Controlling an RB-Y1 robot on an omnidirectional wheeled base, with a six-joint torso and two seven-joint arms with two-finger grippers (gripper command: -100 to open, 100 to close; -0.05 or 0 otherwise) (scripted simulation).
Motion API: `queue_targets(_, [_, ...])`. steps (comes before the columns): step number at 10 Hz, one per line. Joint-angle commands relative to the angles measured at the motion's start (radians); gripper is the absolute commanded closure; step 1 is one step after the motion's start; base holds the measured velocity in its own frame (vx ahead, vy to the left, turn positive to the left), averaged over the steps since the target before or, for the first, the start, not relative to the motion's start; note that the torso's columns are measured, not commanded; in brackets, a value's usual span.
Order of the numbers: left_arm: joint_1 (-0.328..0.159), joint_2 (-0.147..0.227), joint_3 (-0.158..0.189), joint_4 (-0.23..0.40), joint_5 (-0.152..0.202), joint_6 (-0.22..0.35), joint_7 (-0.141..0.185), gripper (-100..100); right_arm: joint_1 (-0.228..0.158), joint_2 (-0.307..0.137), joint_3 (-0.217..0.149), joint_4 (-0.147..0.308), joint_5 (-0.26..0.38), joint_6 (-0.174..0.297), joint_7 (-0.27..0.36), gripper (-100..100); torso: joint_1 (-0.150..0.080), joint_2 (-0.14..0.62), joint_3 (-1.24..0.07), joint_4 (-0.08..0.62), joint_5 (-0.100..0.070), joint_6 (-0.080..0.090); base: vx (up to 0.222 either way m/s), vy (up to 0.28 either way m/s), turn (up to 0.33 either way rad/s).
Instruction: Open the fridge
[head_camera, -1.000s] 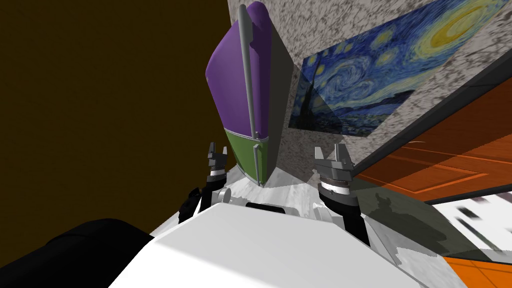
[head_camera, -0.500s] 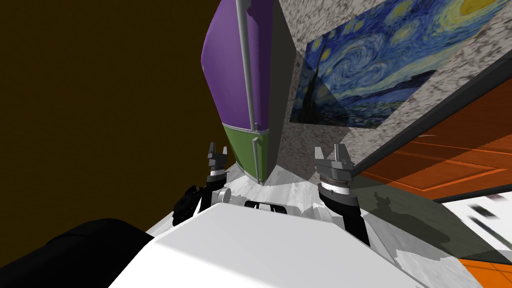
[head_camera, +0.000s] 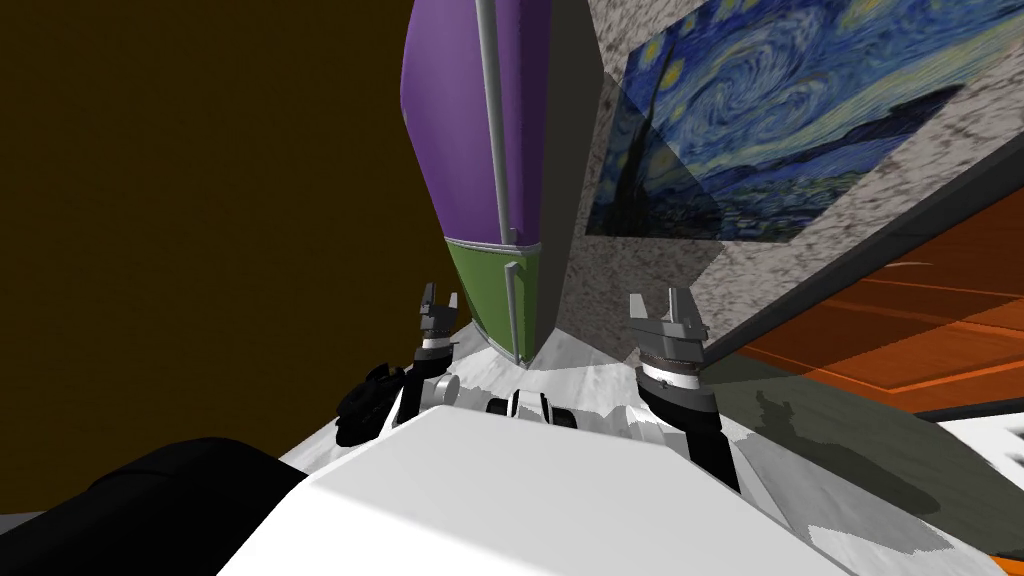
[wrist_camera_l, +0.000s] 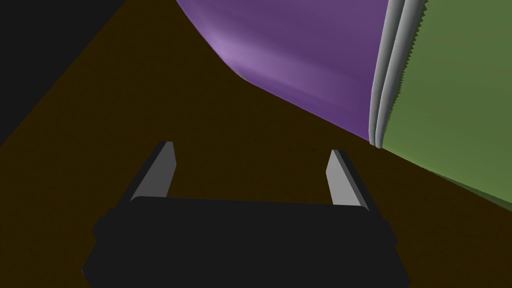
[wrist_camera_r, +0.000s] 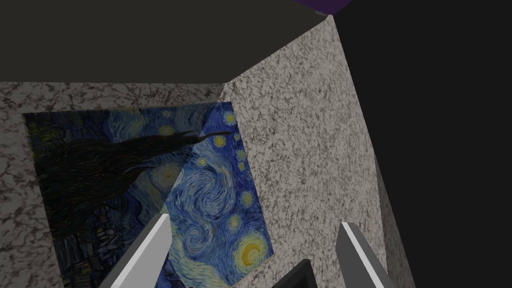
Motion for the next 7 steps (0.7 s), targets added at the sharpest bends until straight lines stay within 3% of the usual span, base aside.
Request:
queue_targets(1, [-0.058,0.063,0.013,0.032,0.023,0.045,0.015,-100,0.0,0.0,0.0,0.0,0.0,0.0,0.0,0,0.0,0.001,-0.001,0.001,0.0,0.0,0.058,-0.081,0.156])
queue_targets(4, [-0.147,0.107,0.033,0.086,0.061,0.115,0.039,-100,0.0,0.0,0.0,0.0,0.0,0.0,0.0,0,0.0,0.002,0.0,0.001,0.0,0.0,0.081,-0.118,0.212])
queue_targets(7, [-0.223,0.123,0.049,0.131,0.091,0.171,0.059,-100,0.0,0.0,0.0,0.0,0.0,0.0,0.0,0,0.004,0.004,0.001,0.002,0.001,0.0,0.063,-0.11,0.183])
